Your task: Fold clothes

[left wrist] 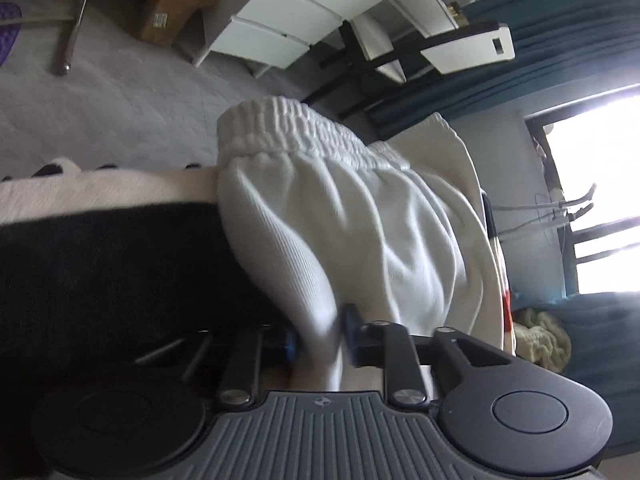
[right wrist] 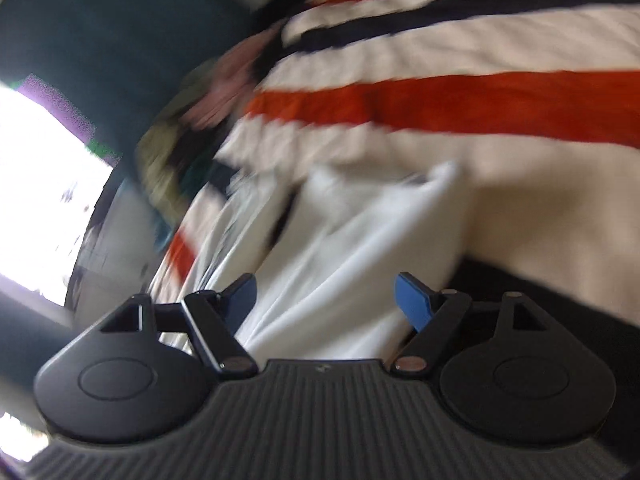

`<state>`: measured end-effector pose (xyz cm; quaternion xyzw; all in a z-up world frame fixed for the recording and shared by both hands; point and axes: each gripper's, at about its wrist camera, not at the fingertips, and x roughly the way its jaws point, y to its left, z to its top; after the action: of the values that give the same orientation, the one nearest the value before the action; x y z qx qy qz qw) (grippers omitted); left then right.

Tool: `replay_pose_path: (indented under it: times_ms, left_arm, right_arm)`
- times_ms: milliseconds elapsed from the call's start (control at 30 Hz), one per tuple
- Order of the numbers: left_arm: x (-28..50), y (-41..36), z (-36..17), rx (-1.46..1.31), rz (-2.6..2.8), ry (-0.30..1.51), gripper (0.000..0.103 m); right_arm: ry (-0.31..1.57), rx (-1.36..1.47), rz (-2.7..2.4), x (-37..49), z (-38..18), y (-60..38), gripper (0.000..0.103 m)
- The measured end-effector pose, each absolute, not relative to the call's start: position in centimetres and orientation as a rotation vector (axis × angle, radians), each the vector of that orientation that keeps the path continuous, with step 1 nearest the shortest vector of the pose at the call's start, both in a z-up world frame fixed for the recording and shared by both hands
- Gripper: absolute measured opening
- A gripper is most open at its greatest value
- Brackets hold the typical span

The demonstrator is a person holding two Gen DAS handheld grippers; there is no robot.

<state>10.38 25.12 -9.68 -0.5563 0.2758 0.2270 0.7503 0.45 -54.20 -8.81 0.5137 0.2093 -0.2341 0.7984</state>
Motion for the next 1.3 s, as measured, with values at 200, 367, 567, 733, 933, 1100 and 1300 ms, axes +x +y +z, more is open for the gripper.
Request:
replay_pose_path:
  times_ms: [200, 367, 567, 733, 933, 1100, 1300]
  left_arm:
    - [8.8, 25.4, -9.8, -1.3, 0.42, 0.525, 0.01]
    - [7.9, 26.5, -10.7, -1.333, 0.388, 0.536, 0.01]
    - [8.4, 26.5, -11.3, -1.334, 0.38, 0.553, 0.014]
    - [9.1, 26.9, -12.0, -1.35, 0.373, 0.553, 0.012]
    - [8.3, 26.6, -11.0, -1.305, 0.38, 0.526, 0.008]
    - [6.5, 26.1, -8.8, -1.279, 0.36, 0.439, 0.007]
    - [6.2, 25.8, -6.3, -1.223, 0.347, 0.378, 0.007]
  right_arm:
    - [0.547, 1.368, -0.551, 1.1, -13.8, -57.4, 0.079]
    - [0.592, 1.475, -0.566, 3.6, -16.1, -58.3, 0.079]
    - [0.471, 1.422, -0.496, 5.4, -15.3, -58.8, 0.04]
    - [0.445, 1.349, -0.489, 5.6, -14.4, -58.8, 0.02]
    - [0.346, 1.317, -0.448, 4.8, -13.2, -59.1, 0.011]
    - [0.253, 1.265, -0.419, 3.4, -11.3, -58.4, 0.01]
    - [0.254, 1.224, -0.435, 3.2, -9.6, -57.9, 0.01]
